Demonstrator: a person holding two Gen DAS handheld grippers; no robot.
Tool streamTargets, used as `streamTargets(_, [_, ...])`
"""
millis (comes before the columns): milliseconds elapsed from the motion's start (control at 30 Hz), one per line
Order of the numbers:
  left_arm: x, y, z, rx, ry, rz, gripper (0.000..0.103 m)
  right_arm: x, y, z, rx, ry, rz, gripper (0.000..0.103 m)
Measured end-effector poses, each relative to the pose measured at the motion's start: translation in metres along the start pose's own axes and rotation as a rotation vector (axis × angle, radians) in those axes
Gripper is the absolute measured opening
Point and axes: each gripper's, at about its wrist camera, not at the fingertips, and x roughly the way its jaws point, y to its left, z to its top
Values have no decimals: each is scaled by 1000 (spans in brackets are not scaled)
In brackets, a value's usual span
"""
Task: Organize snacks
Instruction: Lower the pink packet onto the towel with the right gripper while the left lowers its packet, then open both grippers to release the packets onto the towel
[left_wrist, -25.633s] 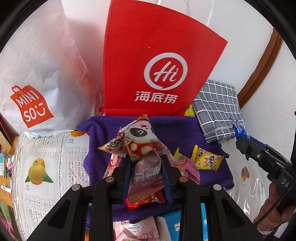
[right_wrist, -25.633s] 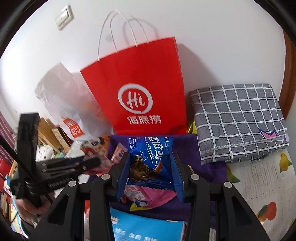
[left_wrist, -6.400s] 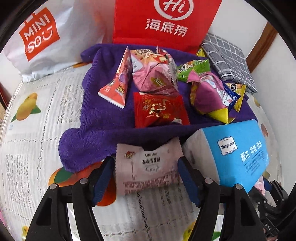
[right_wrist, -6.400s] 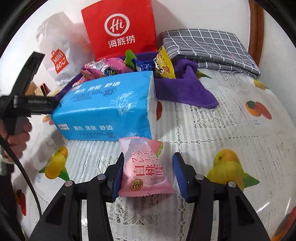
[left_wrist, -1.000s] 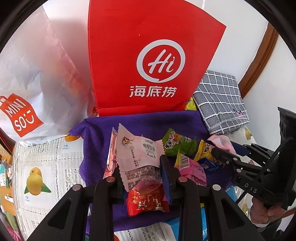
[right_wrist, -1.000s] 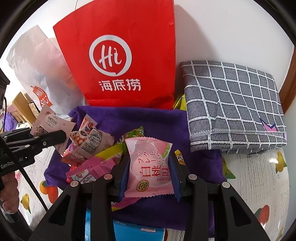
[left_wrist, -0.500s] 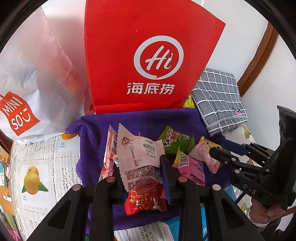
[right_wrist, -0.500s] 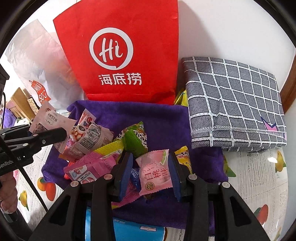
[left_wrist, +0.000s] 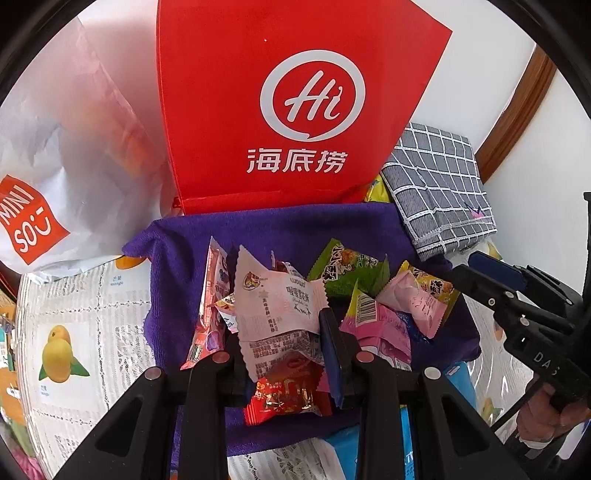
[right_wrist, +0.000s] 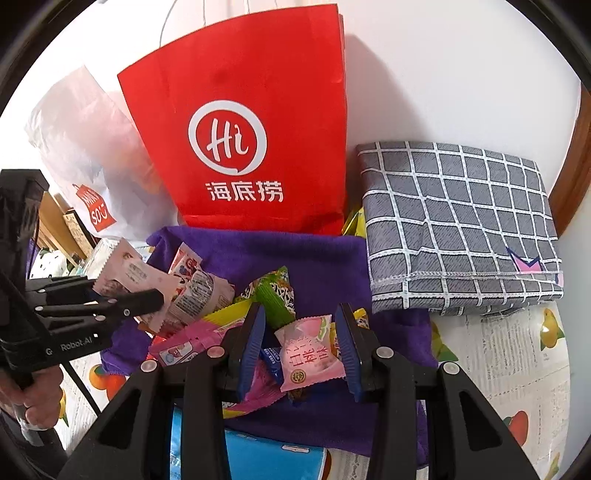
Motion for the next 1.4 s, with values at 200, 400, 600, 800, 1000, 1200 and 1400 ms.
streamTargets(200, [0,0,0,1,8,-4,28,-2,-1,1,6,-1,0,39])
streamTargets(400, [-1,1,1,-9,15,-25,34,-2,1,0,2,3,4,39])
streamTargets(600, [-5,3,3,-21,3,-31,47,-3,2,1,2,1,3,39])
streamTargets(800, [-12,4,4,-27,-14,-35,50,-11,3,2,12,-15,-2,39])
streamTargets(1000, [-29,-2,4,-11,-51,-42,53,-27,6,2,36,-43,-6,40])
streamTargets(1200, [-51,-14,2,23,-94,-42,57,-50,8,-11,91,-62,11,46])
streamTargets(1400, [-70,-27,-15,25,-96,-31,58,-77,14,-31,85,-56,-48,51])
